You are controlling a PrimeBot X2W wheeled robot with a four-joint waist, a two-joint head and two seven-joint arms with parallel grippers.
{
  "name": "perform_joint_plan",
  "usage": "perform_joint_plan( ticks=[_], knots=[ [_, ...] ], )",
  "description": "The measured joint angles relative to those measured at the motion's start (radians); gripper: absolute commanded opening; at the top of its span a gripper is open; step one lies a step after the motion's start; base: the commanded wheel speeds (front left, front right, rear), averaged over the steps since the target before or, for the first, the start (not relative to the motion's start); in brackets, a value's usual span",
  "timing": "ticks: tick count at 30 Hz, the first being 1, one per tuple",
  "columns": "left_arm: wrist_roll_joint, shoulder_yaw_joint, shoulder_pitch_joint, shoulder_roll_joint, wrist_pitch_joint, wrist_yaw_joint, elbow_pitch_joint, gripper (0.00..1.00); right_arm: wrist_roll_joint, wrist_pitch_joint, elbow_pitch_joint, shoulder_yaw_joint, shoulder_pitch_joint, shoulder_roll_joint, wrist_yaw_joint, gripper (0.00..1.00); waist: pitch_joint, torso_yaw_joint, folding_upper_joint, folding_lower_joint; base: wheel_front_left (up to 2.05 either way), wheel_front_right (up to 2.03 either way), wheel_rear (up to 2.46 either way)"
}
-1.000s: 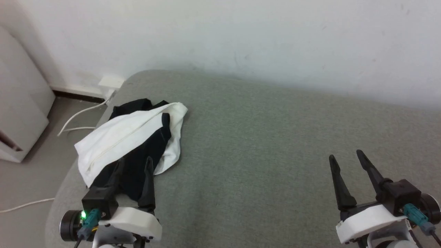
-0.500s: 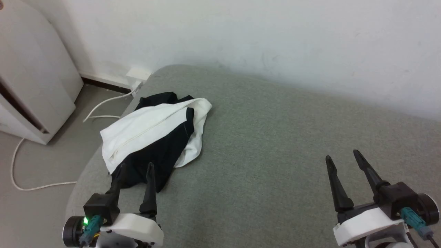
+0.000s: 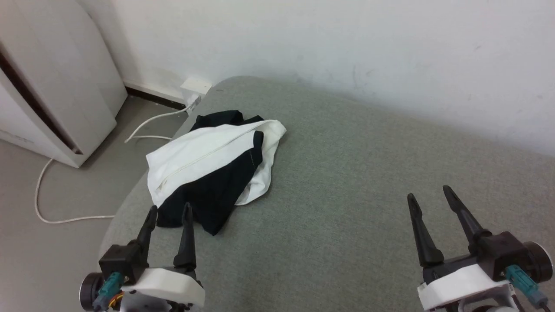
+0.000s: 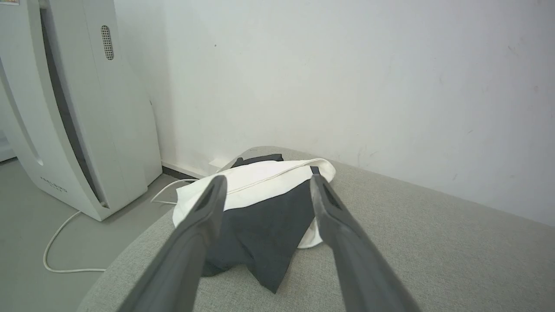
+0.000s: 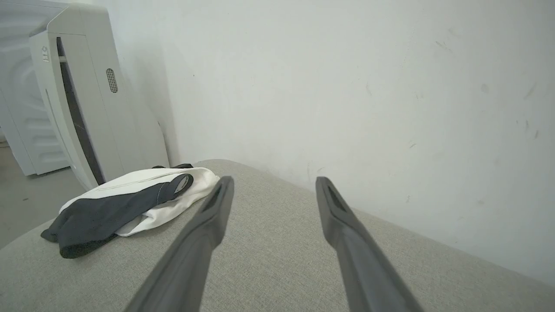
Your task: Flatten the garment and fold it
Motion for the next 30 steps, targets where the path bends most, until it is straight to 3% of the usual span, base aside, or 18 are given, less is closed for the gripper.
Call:
perform_joint_plan(
  ticks=[9, 17, 23, 30],
  knots=[
    [-0.021, -0.007, -0.132, 0.0, -0.02, -0.021, 0.06, 1.0, -0.001, 0.002, -0.032, 0.009, 0.001, 0.0, 0.0, 1.0, 0.033, 0.016, 0.0, 0.0, 0.0, 0.0, 0.0],
    [-0.073, -0.008, -0.419, 0.019, -0.007, -0.057, 0.23, 1.0, -0.003, 0.021, -0.056, 0.028, -0.003, 0.001, 0.0, 1.0, 0.084, 0.001, 0.0, 0.0001, 0.0, 0.0, 0.0],
    [-0.114, -0.009, -0.632, 0.077, 0.124, -0.073, 0.466, 1.0, -0.006, 0.03, -0.067, 0.039, -0.027, 0.001, 0.0, 1.0, 0.124, -0.04, 0.0, 0.0001, 0.0, 0.0, 0.0],
    [-0.179, 0.005, -0.779, 0.145, 0.396, -0.073, 0.79, 1.0, -0.004, 0.028, -0.072, 0.055, -0.055, 0.0, 0.0, 1.0, 0.184, -0.1, 0.0, 0.0002, 0.0, 0.0, 0.0]
  ],
)
